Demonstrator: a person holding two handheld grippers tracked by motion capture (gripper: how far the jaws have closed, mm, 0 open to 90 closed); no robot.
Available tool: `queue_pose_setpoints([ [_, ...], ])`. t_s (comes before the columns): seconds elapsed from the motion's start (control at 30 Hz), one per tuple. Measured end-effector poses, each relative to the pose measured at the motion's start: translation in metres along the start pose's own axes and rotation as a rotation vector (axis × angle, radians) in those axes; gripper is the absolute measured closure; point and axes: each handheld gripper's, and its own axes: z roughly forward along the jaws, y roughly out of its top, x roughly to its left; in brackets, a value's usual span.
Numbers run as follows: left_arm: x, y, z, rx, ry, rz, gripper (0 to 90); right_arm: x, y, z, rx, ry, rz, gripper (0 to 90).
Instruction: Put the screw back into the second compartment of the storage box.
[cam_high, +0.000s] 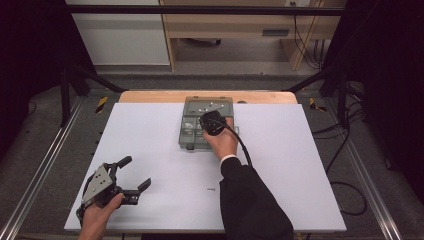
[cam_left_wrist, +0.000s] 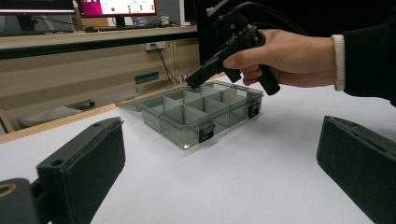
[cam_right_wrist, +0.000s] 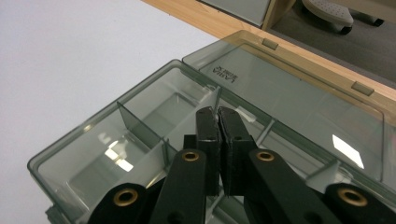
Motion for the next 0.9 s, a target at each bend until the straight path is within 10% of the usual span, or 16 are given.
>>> queue_pose_setpoints([
  [0.3,-0.001,0.000,0.000,0.005,-0.004,0.006,1.0,-0.002,0.001,0.011,0.011,-0.012,0.016,87.1],
  [0.9,-0.001,0.000,0.001,0.005,-0.005,0.008,1.0,0.007,0.018,-0.034,-0.033,0.015,-0.036,44.0],
])
